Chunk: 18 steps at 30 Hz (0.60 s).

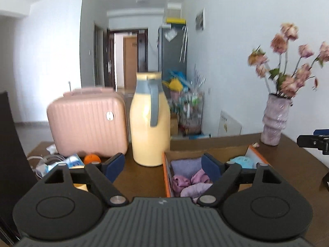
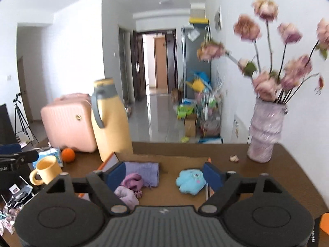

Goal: Organize soft objects
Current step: 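Lift both grippers out of the box toward the sponge block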

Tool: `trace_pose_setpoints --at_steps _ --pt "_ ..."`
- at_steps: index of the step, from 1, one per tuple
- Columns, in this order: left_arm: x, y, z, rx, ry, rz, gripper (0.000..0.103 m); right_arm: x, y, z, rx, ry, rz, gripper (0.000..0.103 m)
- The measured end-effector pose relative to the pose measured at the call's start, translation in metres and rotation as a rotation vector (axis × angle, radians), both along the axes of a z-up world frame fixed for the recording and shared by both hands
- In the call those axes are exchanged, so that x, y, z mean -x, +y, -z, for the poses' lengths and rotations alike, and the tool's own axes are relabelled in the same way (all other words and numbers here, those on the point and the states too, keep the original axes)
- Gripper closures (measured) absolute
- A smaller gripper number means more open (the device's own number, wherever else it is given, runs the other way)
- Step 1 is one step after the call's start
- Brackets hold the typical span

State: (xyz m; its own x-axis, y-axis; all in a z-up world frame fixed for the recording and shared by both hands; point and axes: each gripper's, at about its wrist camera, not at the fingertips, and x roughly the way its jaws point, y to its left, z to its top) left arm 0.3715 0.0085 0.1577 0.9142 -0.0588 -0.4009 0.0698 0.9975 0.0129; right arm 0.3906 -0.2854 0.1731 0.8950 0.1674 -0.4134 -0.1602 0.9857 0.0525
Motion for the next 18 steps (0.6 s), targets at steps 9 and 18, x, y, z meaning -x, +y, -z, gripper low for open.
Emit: trace_pose_setpoints --at_steps 9,18 --pt "0.064 -0.007 -0.019 -0.012 -0.08 0.018 0.017 0.061 0.009 -0.015 0.05 -0.101 -0.007 0.019" --pt "0.147 -0.003 0.019 0.003 -0.136 0.03 0.011 0.142 0.014 0.043 0.071 -0.157 -0.045 0.016"
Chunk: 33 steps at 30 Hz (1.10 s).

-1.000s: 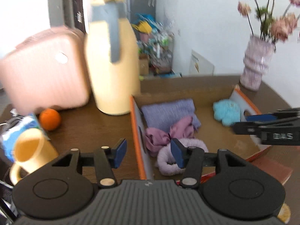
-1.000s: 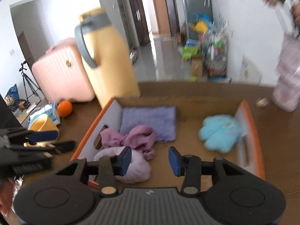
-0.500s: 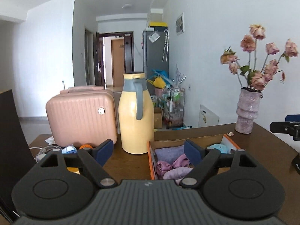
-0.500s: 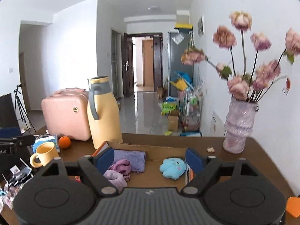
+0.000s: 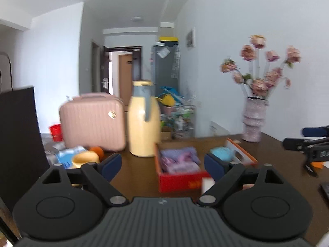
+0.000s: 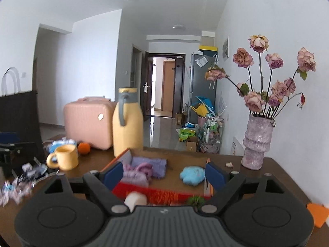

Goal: Organize soft objects
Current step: 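Lift both grippers out of the box toward the sponge block, then grasp the layered pink-and-cream sponge block with the right gripper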

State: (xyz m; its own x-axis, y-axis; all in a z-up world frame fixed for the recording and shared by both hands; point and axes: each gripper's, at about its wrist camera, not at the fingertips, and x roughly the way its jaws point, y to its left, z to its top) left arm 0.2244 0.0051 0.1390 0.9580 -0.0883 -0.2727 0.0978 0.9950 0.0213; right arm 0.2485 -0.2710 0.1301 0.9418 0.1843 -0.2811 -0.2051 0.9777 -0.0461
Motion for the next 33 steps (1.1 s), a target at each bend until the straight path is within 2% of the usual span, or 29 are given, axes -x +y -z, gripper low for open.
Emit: trace_pose_setpoints --at_steps 4,9,14,23,28,33 --pt "0.044 0.004 0.03 0.024 0.011 0.074 0.01 0.051 0.004 0.038 0.019 0.0 -0.023 0.013" --pt "0.098 0.01 0.068 0.003 -0.002 0.036 0.007 0.103 0.003 0.081 0.041 -0.009 0.014 0.009" --pt "0.117 0.014 0.101 0.017 0.067 -0.011 0.007 0.111 -0.001 0.111 0.021 0.076 0.049 0.009" --pt "0.067 -0.008 0.12 -0.007 0.141 0.035 0.007 0.062 -0.011 0.127 -0.013 0.14 0.091 0.009" --pt "0.023 -0.028 0.126 -0.021 0.163 0.051 0.007 0.005 -0.017 0.128 -0.01 0.148 0.113 0.009" --pt "-0.028 -0.048 0.132 -0.024 0.173 0.064 0.007 -0.066 -0.024 0.128 -0.074 0.173 0.131 0.009"
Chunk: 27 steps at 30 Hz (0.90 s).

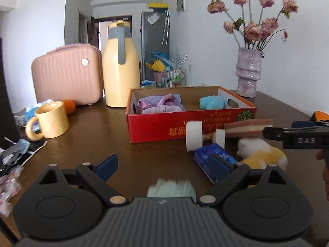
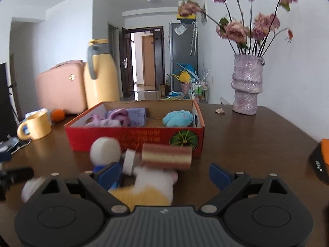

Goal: Organize soft objects
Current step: 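Grasp the layered pink-and-cream sponge block with the right gripper, then grasp the sponge block with the left gripper while the right gripper holds it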

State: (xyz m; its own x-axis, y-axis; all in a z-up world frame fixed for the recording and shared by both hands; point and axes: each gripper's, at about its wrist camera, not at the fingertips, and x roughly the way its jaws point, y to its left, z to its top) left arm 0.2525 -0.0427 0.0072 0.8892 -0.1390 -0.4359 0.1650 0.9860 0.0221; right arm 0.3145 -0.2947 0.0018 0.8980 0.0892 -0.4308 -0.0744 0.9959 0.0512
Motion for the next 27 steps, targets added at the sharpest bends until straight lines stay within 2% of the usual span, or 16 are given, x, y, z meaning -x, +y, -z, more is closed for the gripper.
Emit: trace_pose_setpoints --at_steps 6,7,8,12,17,20,22,27 --pt "-0.057 -0.022 0.005 0.018 0.032 0.027 0.007 -0.056 0.002 0.008 -0.029 0.044 0.023 0.014" --pt "-0.065 -0.026 0.007 0.014 0.033 0.032 0.007 -0.061 0.002 0.009 -0.036 0.049 0.023 0.028" --pt "-0.07 -0.029 0.007 0.012 0.035 0.034 0.007 -0.066 0.002 0.011 -0.039 0.063 0.02 0.035" --pt "-0.082 -0.035 0.009 0.031 0.046 0.041 0.007 -0.061 0.001 0.008 -0.048 0.036 0.008 0.036" --pt "-0.071 -0.034 0.001 0.034 0.035 0.038 0.007 -0.014 0.005 -0.021 -0.032 -0.095 -0.068 0.036" --pt "-0.051 -0.025 -0.01 0.052 0.012 0.027 0.007 0.032 0.018 -0.03 0.009 -0.135 -0.234 0.036" --pt "-0.035 -0.017 -0.016 0.069 0.002 0.011 0.007 0.059 0.024 -0.028 0.026 -0.138 -0.327 0.036" --pt "0.008 0.004 -0.017 0.088 0.009 -0.029 0.007 0.105 0.052 0.002 0.013 -0.051 -0.497 0.035"
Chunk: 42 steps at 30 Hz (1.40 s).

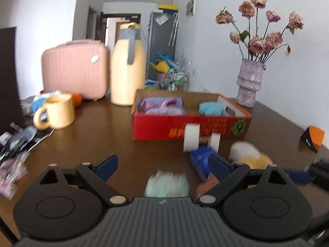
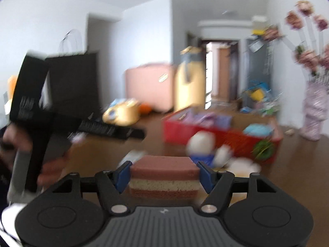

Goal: Organize soft objects
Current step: 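Grasp the sponge block with the left gripper while the right gripper holds it, then carry the sponge block into the red box and open both grippers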

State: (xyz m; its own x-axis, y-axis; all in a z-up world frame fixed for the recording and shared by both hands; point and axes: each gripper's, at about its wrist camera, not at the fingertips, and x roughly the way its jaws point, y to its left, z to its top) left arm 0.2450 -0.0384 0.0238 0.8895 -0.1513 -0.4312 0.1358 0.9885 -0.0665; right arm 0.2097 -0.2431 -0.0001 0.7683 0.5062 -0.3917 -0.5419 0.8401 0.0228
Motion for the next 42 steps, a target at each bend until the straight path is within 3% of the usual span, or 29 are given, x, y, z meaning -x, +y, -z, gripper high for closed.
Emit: trace_pose_setpoints --at_steps 6,8,11,13,16,18,21,27,30,36,39,40,42 --pt "0.038 0.021 0.025 0.001 0.089 -0.052 0.007 0.01 0.025 0.034 0.046 0.082 -0.084 0.035" --pt "0.045 0.027 0.034 0.001 0.123 -0.063 0.007 0.011 0.025 0.041 0.087 0.097 -0.074 0.03" --pt "0.052 0.033 0.041 -0.006 0.152 -0.082 0.007 0.014 0.013 0.045 0.153 0.081 0.026 0.018" --pt "0.053 0.034 0.041 0.0 0.155 -0.081 0.007 0.015 -0.003 0.042 0.148 0.075 0.111 0.018" --pt "0.054 0.03 0.039 0.012 0.148 -0.056 0.007 0.005 -0.029 0.041 0.104 0.128 0.27 0.019" --pt "0.051 0.023 0.038 0.034 0.155 -0.023 0.007 0.004 -0.045 0.039 0.019 0.155 0.326 0.02" --pt "0.048 0.013 0.04 0.09 0.189 0.031 0.013 0.003 -0.059 0.035 -0.128 0.204 0.3 0.026" --pt "0.039 0.0 0.049 0.175 0.255 0.089 0.042 -0.019 -0.044 0.04 -0.192 0.243 0.274 0.047" --pt "0.027 -0.002 0.056 0.228 0.319 0.115 0.05 -0.025 -0.036 0.044 -0.236 0.277 0.269 0.059" --pt "0.016 0.009 0.068 0.386 0.384 0.174 0.057 -0.029 -0.044 0.052 -0.349 0.365 0.259 0.062" --pt "0.021 0.009 0.068 0.391 0.387 0.188 0.057 -0.021 -0.05 0.055 -0.388 0.393 0.235 0.069" --pt "0.024 0.008 0.067 0.385 0.388 0.194 0.057 -0.015 -0.05 0.054 -0.391 0.386 0.222 0.076" --pt "0.03 0.005 0.066 0.368 0.388 0.215 0.058 -0.002 -0.05 0.053 -0.381 0.372 0.226 0.076"
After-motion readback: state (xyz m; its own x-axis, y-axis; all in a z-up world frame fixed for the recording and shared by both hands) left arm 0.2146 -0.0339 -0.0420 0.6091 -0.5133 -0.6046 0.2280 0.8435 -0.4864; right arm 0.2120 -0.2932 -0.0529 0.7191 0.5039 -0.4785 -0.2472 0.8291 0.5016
